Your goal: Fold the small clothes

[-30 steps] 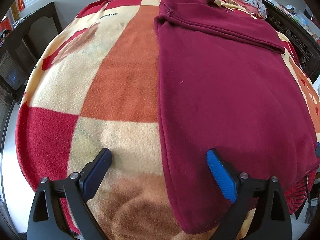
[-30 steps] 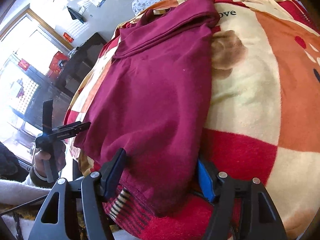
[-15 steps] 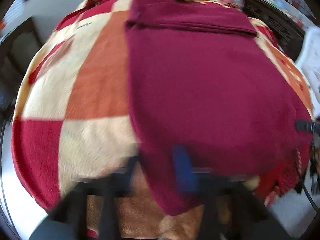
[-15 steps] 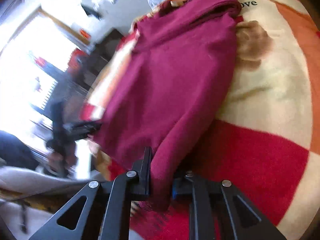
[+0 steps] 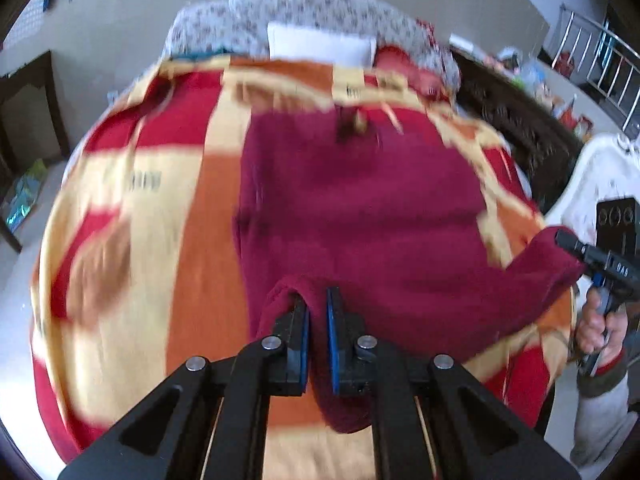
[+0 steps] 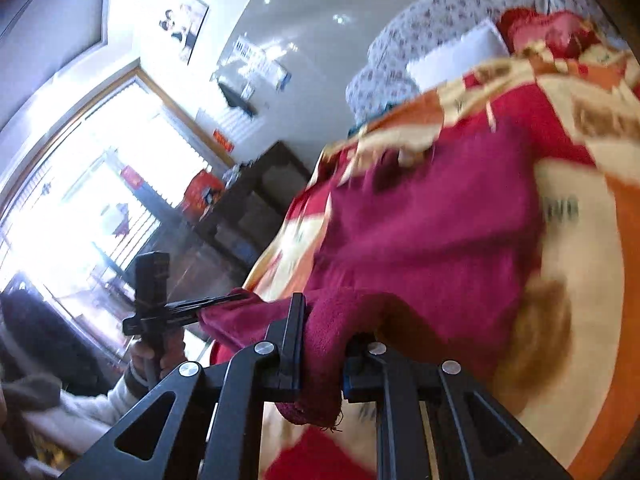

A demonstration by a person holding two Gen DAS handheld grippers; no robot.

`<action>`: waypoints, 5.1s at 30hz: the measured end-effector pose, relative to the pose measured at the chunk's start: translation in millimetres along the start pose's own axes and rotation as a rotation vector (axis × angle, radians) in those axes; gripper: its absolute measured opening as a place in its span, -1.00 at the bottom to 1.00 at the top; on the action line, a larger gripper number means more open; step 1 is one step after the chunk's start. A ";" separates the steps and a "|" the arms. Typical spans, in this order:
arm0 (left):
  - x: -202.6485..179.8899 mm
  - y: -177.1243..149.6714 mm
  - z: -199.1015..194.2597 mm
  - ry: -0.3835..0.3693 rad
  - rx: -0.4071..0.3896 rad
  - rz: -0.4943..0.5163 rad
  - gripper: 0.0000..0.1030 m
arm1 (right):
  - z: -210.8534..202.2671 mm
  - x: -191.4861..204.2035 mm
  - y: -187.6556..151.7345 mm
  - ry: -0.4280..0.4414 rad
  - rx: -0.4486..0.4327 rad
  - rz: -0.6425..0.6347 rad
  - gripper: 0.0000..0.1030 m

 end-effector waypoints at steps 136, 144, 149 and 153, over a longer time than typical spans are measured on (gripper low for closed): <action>63.7 11.9 161.9 0.236 -0.060 -0.060 0.72 | 154.5 -102.7 105.4 -0.676 0.065 -0.219 0.22; 57.6 14.0 144.5 0.248 -0.065 -0.044 0.72 | 88.0 -73.0 53.3 -0.658 0.090 -0.204 0.54; 57.4 10.5 139.2 0.239 -0.045 -0.061 0.72 | 36.5 -69.5 38.9 -0.665 0.154 -0.141 0.55; 57.2 5.2 138.3 0.231 -0.022 -0.065 0.72 | 13.0 -79.3 34.9 -0.683 0.184 -0.111 0.74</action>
Point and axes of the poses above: each gripper's, at about its wrist camera, not at the fingertips, and z roughly the way its jaws point, x to its left, y to its top, the point moved 2 cm from there along z, roughly the way its jaws point, and after that the axes turned 12 degrees about -x, right-handed, at the moved point
